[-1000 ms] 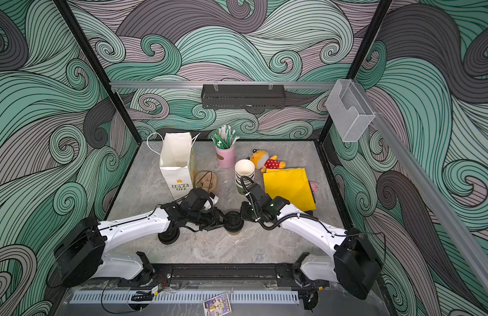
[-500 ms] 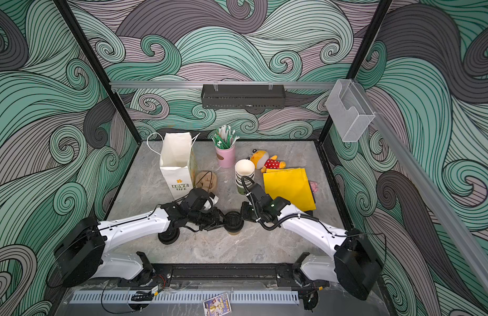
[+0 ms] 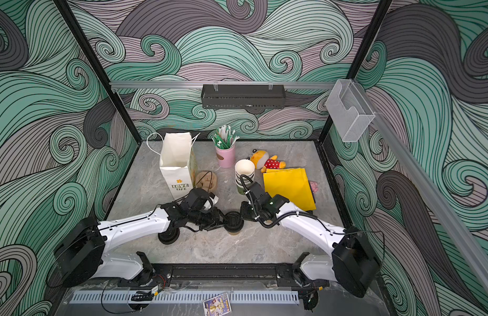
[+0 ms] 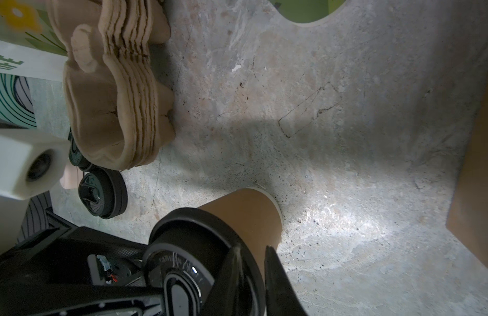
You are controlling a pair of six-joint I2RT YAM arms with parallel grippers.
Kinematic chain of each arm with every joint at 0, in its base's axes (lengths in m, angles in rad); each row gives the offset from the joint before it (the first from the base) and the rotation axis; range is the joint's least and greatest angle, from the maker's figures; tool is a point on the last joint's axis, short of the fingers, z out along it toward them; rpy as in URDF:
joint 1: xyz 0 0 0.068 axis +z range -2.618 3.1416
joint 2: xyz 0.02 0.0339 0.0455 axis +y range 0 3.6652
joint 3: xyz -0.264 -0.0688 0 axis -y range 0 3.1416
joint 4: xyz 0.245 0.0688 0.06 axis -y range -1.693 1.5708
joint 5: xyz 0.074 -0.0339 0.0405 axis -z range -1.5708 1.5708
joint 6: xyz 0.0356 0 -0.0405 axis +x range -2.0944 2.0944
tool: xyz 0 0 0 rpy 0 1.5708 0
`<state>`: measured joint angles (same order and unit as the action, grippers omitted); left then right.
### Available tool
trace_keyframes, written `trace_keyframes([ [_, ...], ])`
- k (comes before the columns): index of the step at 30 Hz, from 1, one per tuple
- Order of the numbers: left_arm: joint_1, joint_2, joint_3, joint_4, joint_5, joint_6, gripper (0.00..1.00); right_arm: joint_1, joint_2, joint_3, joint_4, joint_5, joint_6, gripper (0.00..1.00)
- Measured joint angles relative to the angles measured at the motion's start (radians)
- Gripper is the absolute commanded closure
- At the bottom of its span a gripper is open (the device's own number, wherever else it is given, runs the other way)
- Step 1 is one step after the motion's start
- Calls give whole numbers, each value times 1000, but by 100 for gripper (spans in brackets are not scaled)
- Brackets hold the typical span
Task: Pack the takeout coffee
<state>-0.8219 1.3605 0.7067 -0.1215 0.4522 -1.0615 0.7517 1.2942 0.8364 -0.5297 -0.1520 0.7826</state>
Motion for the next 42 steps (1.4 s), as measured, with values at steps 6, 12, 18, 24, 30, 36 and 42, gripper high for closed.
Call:
trace_keyframes([
  [6, -3, -1, 5, -9, 0, 4, 60, 5, -77, 12, -98, -2, -42, 57],
  [12, -5, -1, 14, -30, -3, 9, 56, 7, -145, 22, -110, -24, -70, 47],
  [18, -5, -1, 31, -61, -11, 23, 51, 8, -136, 12, -100, -72, -70, 41],
  [24, -5, -4, 51, -74, -22, 33, 44, 8, -97, -6, -81, -99, -69, 40],
  [30, -5, -21, 52, -90, -34, 39, 47, 8, -80, -9, -77, -109, -69, 40],
  [36, -5, -121, 79, -201, -113, 55, 58, 8, -82, -9, -72, -109, -68, 40],
  [42, -6, -183, 69, -240, -153, 47, 64, 8, -82, -9, -69, -110, -68, 41],
])
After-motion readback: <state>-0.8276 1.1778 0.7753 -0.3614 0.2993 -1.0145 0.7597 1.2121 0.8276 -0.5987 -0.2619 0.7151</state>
